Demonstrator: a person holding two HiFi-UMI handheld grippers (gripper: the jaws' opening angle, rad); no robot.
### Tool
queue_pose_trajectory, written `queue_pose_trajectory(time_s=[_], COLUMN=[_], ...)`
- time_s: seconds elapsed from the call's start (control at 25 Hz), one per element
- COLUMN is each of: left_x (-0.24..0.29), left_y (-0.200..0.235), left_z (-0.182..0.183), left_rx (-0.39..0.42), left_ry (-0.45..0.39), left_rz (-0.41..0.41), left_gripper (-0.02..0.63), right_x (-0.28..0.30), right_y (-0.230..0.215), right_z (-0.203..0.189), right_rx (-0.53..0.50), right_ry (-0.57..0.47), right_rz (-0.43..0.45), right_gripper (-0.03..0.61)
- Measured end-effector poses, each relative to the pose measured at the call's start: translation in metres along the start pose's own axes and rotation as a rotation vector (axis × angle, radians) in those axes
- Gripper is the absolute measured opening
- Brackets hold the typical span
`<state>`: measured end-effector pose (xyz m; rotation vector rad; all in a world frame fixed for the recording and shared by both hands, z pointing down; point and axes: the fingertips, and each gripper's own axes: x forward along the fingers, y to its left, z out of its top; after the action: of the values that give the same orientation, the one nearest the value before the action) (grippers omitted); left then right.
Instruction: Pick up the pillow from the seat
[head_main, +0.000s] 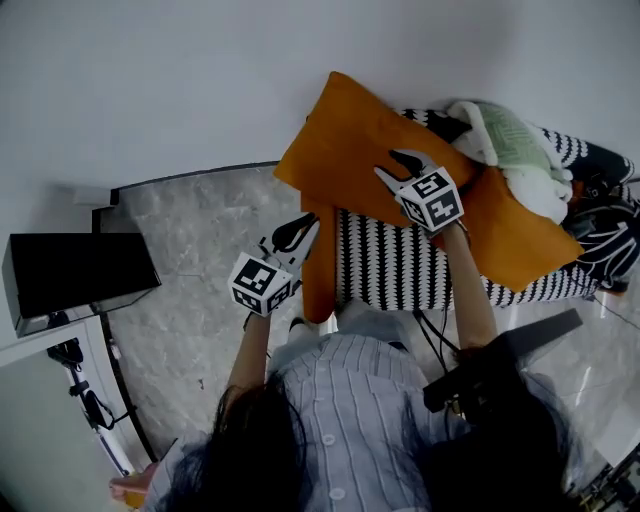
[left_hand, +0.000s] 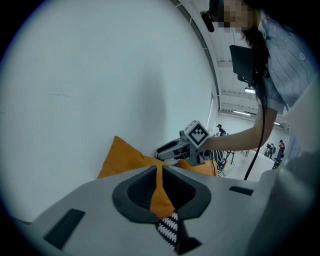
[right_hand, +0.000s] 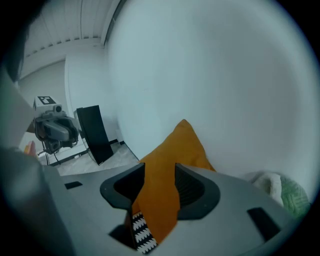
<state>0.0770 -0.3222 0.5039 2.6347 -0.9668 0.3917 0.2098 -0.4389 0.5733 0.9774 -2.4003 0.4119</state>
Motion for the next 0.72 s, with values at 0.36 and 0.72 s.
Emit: queue_pose_trajectory(time_s=[0.36, 0.72], left_x=[0.016, 0.029], left_y=[0.015, 0.033], left_z=[-0.005, -0.004], left_rx=[-0.042, -0.079], left_ry=[0.029, 0.025], left_rz=[0.012, 0.034], left_gripper=[0.025, 0.025], right_x=[0.060, 0.105], right_y=[-0.076, -0.106], right_z=[-0.018, -0.032], right_rx=[-0.071, -0.255], right_ry=[0.151, 0.353], right_rz=[0.019, 0.088], right_gripper=[0.288, 0.324])
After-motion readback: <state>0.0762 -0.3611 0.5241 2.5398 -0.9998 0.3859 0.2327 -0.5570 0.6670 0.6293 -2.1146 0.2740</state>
